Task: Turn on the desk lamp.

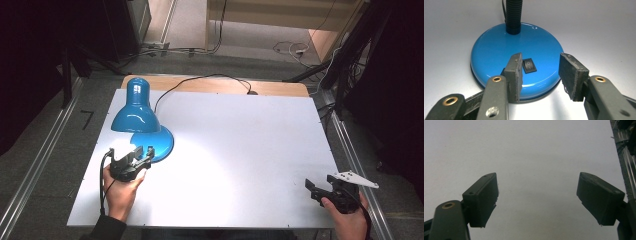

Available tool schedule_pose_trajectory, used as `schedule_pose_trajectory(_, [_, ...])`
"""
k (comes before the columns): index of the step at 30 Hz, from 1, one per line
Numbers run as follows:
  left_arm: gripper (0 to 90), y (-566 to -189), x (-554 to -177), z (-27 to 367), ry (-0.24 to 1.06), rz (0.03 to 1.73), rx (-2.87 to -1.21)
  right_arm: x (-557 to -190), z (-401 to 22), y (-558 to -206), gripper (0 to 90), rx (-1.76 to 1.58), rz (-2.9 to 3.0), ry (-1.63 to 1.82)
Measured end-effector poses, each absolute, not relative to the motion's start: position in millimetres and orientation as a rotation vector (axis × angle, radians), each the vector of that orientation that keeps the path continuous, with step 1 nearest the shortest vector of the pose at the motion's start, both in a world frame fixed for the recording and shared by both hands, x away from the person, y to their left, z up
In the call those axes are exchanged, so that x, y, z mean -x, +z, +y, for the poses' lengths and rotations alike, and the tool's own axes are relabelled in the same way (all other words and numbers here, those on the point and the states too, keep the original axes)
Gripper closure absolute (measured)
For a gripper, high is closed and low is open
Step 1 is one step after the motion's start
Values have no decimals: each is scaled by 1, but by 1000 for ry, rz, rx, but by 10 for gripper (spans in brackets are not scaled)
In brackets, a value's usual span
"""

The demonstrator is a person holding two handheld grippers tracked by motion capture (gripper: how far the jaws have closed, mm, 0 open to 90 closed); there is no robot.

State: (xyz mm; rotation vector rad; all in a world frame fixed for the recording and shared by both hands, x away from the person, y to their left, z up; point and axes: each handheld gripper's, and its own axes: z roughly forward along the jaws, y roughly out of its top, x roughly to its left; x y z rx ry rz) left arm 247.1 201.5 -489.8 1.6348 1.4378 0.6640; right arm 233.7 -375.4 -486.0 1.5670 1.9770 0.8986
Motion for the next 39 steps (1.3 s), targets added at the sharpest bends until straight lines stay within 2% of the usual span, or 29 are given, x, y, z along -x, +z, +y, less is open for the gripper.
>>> schedule_pose_trajectory(11, [483,-485,-238,201,679,1442,-1634,-233,-375,-486,161,-1570,1974,896])
schedule_pose_trajectory(39, [428,-482,-223,202,687,1451,-1625,-234,-375,-486,161,-1569,1976,895])
